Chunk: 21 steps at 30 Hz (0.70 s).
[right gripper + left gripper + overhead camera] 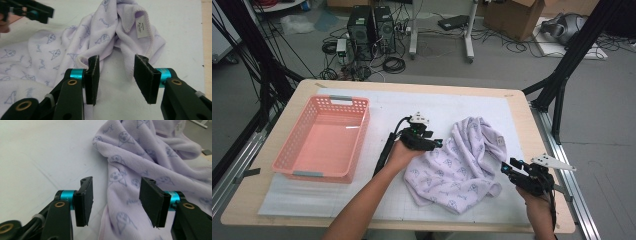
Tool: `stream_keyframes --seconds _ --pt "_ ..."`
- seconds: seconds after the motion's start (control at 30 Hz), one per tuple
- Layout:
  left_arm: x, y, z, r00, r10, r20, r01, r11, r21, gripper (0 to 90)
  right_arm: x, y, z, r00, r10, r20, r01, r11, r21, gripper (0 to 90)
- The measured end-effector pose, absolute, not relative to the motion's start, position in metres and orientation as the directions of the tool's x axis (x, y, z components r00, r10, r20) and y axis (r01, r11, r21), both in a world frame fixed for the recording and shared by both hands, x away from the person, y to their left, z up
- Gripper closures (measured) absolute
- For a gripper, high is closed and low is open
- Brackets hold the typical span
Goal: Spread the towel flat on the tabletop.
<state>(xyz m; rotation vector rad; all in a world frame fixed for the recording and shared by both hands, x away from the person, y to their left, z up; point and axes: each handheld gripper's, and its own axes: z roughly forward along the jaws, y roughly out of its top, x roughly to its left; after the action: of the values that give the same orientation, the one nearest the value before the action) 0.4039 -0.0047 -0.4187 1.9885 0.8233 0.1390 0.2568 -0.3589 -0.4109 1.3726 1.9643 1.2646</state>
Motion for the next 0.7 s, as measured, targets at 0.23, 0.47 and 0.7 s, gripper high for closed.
stream_keyframes --seconds 0.23,0.47,0.7 --pt "0.417 -0.047 -0.431 0.805 0.56 -0.194 0.486 -0.437 0.756 39.9 0.258 -0.362 -0.416 -0.424 0.893 0.149 0.514 0.102 0.852 55.5" --pt "0.411 -0.067 -0.439 0.826 0.561 -0.053 0.417 -0.546 0.727 63.9 0.257 -0.363 -0.415 -0.423 0.892 0.159 0.512 0.091 0.854 55.7" --pt "0.414 -0.028 -0.425 0.742 0.66 -0.119 0.479 -0.398 0.783 81.9 0.259 -0.359 -0.417 -0.424 0.89 0.167 0.519 0.088 0.85 55.7"
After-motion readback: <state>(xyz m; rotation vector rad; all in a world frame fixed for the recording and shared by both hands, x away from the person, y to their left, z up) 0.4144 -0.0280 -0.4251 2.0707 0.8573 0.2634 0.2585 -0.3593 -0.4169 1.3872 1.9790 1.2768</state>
